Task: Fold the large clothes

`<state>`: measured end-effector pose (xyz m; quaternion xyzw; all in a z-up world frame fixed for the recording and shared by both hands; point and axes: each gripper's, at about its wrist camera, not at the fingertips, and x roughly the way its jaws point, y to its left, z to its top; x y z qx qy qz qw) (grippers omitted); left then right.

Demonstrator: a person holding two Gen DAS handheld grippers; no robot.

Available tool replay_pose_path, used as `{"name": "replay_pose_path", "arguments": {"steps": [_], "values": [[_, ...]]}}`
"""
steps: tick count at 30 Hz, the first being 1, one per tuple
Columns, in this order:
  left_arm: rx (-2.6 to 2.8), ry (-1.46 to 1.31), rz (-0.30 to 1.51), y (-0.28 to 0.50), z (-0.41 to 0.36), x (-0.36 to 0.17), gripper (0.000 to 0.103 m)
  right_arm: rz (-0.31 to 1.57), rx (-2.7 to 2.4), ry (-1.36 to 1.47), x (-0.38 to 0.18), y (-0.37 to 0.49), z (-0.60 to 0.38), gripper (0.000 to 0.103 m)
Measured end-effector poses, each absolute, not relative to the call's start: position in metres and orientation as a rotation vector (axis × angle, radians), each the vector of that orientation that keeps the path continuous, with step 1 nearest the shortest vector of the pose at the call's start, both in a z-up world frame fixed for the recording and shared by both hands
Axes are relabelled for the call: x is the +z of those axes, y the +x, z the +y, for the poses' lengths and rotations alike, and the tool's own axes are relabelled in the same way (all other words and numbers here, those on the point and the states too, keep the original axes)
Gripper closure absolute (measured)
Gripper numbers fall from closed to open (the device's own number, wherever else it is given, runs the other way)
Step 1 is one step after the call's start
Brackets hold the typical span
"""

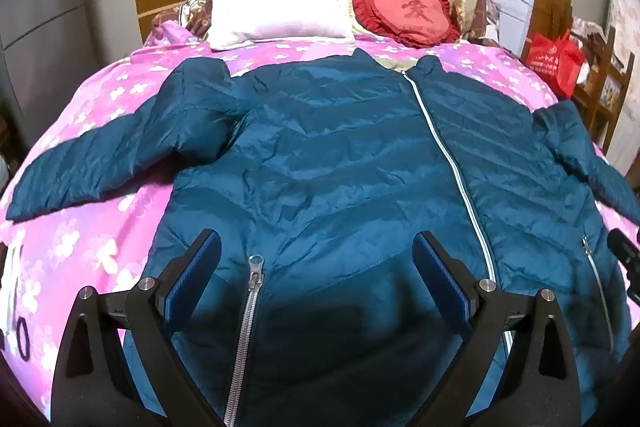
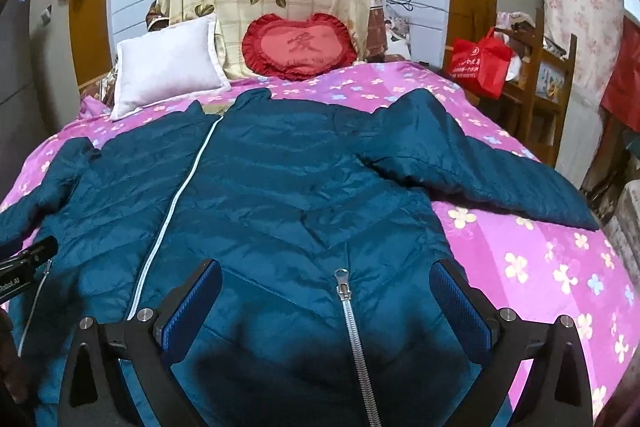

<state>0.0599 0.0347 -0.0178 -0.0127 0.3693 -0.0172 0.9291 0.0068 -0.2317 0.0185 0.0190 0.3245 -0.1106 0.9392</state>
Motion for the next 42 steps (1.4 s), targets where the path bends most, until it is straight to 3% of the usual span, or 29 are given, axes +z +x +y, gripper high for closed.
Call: {"name": "replay_pose_path", "arguments": {"steps": [42], "values": [[-0.043,-0.019,0.781,0.0604,0.0291,-0.0236,0.006,0.681,-0.213,0.073,0.0126,0.0065,-0.2311,0.0]]}}
